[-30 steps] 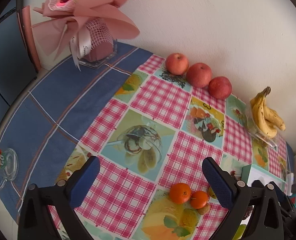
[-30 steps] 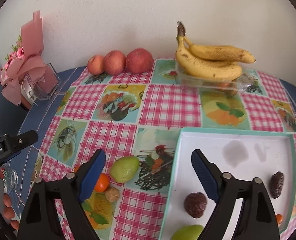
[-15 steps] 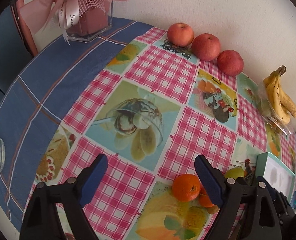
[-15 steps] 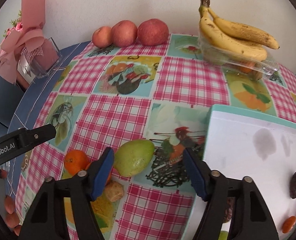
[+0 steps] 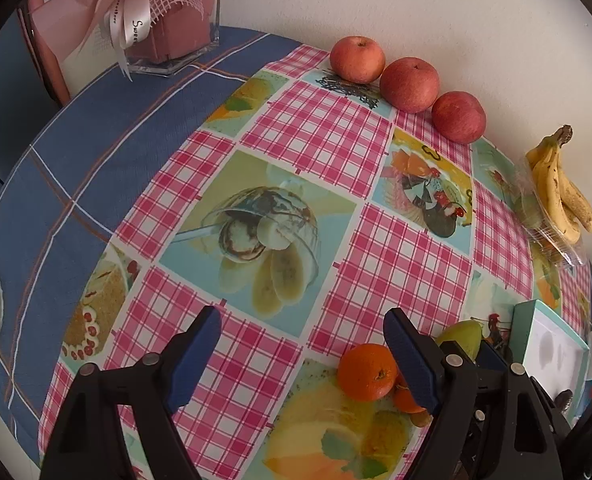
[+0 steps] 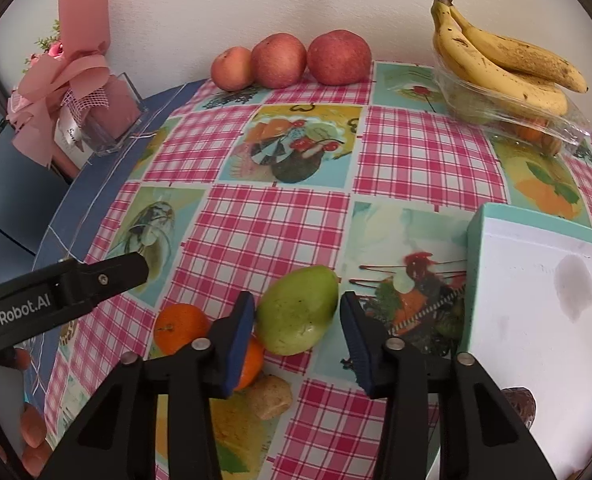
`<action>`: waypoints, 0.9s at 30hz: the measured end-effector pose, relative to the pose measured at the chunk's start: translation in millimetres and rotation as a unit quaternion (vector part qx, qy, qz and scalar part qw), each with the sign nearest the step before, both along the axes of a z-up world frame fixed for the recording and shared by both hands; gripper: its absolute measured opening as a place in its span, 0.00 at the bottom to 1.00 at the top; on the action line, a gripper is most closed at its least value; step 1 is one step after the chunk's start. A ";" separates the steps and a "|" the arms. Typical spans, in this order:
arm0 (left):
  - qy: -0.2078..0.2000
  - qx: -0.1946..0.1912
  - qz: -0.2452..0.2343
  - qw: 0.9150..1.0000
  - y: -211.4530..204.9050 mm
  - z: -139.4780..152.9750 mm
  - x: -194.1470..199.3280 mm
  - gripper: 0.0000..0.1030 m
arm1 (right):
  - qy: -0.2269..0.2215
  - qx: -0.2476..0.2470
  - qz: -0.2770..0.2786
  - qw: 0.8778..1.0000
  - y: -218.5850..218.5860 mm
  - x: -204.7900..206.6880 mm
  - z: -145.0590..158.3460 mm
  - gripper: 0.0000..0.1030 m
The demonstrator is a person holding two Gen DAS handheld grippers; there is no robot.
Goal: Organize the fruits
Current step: 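Grasp a green mango with the right tool while the left tool grasps a mandarin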
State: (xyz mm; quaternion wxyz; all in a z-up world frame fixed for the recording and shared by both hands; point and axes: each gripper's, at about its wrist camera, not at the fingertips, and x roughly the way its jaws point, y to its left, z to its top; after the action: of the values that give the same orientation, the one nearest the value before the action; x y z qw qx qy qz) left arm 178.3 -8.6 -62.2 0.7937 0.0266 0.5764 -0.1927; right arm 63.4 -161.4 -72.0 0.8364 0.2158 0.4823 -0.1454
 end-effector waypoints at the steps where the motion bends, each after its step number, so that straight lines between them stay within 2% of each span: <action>1: 0.001 0.000 0.000 1.000 0.0 -0.1 -0.1 0.83 | -0.002 0.001 -0.001 1.000 -0.5 -0.3 -0.1 0.44; 8: 0.010 -0.005 -0.001 1.000 -0.7 -0.9 -1.7 0.83 | -0.008 0.024 -0.009 1.000 -6.2 -4.6 -0.4 0.43; 12: 0.019 -0.011 -0.002 1.000 -1.4 -1.8 -3.1 0.82 | 0.005 0.015 -0.019 1.000 -10.6 -10.2 2.5 0.43; 14: 0.027 -0.018 -0.006 0.999 -2.4 -3.0 -4.2 0.76 | 0.008 0.024 -0.029 0.999 -16.1 -14.8 2.9 0.43; 17: 0.038 -0.023 -0.011 0.999 -5.2 -5.2 -7.2 0.73 | 0.013 0.027 -0.037 0.999 -21.3 -20.2 5.2 0.43; 19: 0.045 -0.028 -0.015 0.998 -7.4 -6.4 -8.8 0.65 | 0.013 0.025 -0.039 0.999 -22.7 -22.3 7.7 0.43; 23: 0.061 -0.041 -0.023 0.997 -11.2 -8.8 -12.1 0.61 | 0.011 0.027 -0.038 0.999 -23.8 -24.6 11.5 0.43; 25: 0.068 -0.045 -0.026 0.996 -12.5 -10.0 -13.8 0.51 | 0.010 0.027 -0.038 0.999 -24.4 -25.3 13.9 0.43; 27: 0.075 -0.049 -0.028 0.996 -14.3 -11.5 -15.5 0.48 | 0.007 0.027 -0.038 0.999 -24.9 -25.8 16.5 0.43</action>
State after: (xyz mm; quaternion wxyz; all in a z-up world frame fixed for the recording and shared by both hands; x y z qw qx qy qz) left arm 162.7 -22.9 -73.7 0.7427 -0.0103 0.6232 -0.2446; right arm 37.6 -186.3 -55.4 0.8209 0.2553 0.4832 -0.1656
